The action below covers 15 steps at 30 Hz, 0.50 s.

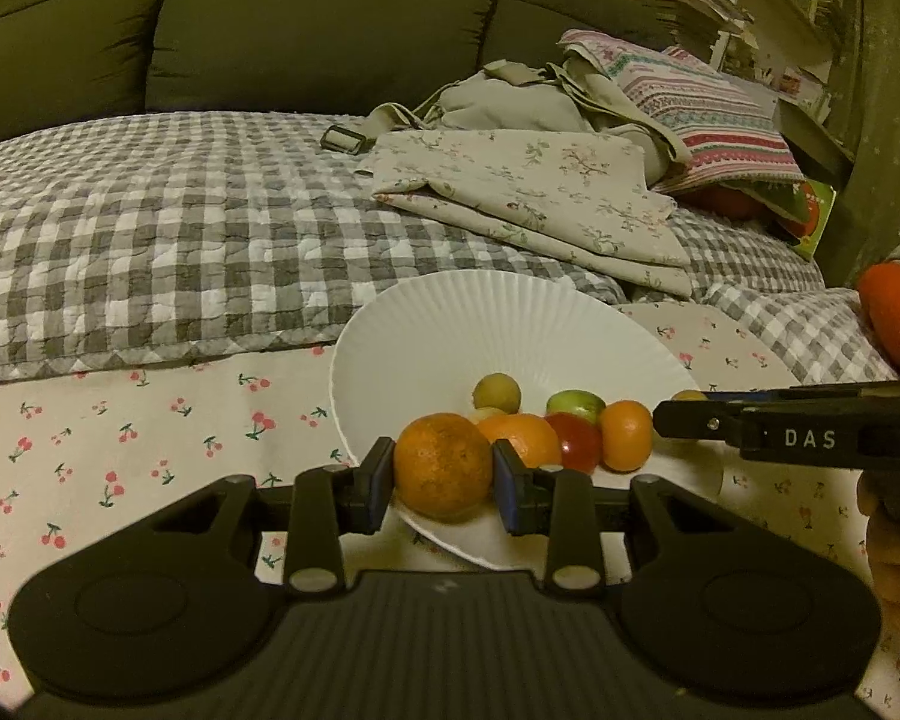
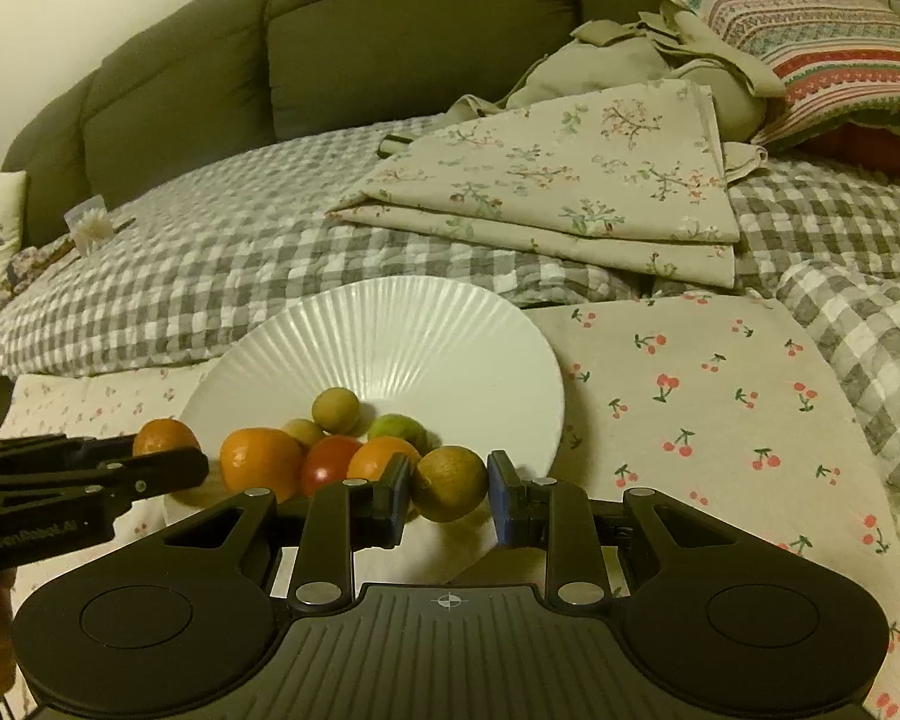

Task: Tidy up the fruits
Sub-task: 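Carry the mandarin and yellow lime to the white plate and release them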

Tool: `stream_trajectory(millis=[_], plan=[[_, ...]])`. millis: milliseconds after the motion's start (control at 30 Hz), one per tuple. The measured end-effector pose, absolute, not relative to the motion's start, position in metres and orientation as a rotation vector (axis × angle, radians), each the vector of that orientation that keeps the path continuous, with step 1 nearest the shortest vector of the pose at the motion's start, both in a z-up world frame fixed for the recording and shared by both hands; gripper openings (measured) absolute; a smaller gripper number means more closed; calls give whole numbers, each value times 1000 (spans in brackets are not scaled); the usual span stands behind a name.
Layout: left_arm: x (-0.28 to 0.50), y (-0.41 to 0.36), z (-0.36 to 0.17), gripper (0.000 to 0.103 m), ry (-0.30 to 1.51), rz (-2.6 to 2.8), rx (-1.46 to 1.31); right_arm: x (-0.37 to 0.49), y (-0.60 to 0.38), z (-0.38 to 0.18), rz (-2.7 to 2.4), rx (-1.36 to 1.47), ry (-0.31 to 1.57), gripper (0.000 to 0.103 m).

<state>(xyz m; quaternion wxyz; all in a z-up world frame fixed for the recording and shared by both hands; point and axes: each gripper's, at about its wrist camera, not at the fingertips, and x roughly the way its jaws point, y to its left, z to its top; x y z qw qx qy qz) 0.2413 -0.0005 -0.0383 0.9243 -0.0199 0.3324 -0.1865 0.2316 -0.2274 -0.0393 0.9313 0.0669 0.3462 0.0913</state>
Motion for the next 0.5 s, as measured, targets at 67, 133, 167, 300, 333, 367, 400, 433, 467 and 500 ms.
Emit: stream_trajectory(millis=[67,133,167,300,333,367,400,433,467,500], plan=[[241,-3,-39,34,680,-387,-31,233,-228,-40,186,140,705,27],[241,-3,-39,40,679,-389,-27,234,-229,-40,187,148,701,27],[241,-2,-38,43,675,-393,-35,234,-231,-41,189,159,702,28],[238,-1,-31,56,646,-386,-32,235,-237,-39,186,224,699,35],[237,-1,-30,56,643,-388,-30,235,-237,-38,181,226,696,36],[237,0,-29,56,641,-386,-30,234,-238,-38,177,227,694,36],[237,1,-28,56,641,-382,-32,234,-238,-37,172,231,694,36],[237,2,-28,56,642,-380,-38,234,-239,-36,167,237,693,36],[237,3,-28,56,644,-377,-44,234,-240,-35,161,246,692,36],[237,5,-27,56,646,-374,-52,234,-241,-35,158,256,692,36]])
